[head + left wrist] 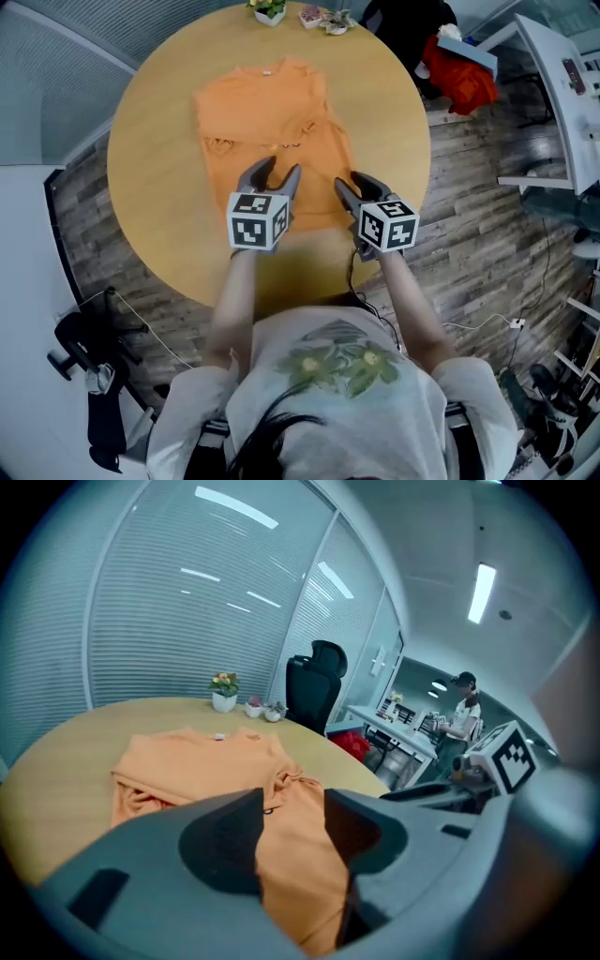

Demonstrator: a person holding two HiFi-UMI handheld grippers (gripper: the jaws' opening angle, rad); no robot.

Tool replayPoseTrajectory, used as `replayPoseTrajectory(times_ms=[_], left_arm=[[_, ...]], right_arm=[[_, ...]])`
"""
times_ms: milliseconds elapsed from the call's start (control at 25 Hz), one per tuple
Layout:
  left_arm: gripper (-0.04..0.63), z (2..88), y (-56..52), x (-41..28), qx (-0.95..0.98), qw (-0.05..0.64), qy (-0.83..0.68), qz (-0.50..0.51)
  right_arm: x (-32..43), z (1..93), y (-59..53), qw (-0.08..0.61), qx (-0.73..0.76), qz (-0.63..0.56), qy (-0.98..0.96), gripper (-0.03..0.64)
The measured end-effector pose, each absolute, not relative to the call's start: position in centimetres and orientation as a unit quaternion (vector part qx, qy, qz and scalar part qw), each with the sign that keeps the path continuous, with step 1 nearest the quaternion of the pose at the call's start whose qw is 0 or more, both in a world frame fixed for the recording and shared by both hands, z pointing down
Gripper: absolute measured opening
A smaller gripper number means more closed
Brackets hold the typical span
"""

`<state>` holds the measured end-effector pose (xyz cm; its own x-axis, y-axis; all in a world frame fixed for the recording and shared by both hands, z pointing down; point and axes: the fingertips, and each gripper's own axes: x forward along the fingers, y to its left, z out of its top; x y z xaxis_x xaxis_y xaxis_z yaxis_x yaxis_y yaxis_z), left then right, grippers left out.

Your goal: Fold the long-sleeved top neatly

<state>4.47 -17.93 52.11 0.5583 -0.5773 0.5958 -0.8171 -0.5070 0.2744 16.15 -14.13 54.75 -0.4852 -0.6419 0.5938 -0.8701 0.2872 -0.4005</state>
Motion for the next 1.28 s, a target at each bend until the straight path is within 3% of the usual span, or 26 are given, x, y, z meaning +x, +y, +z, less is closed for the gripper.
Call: replayPoseTrajectory(times_ms=[480, 760, 1280], left_arm=[[0.185, 51.2, -10.3, -7.6, 0.777, 0.286, -0.521, 0.207], [0.184, 54.0, -6.6, -11.5, 0.746, 0.289, -0.544, 0.251], [0.186, 62.9, -2.8, -12.6, 0.713, 0.343, -0.518, 0.327]], right_arm=[[15.9, 53.9, -8.5, 0.179, 0.482, 0.333, -0.79, 0.179], [16.7, 55.3, -6.1, 0.212, 0.478, 0.324, -0.788, 0.179], [18.8, 62.8, -3.2, 0.351, 0.477, 0.292, -0.751, 0.212]])
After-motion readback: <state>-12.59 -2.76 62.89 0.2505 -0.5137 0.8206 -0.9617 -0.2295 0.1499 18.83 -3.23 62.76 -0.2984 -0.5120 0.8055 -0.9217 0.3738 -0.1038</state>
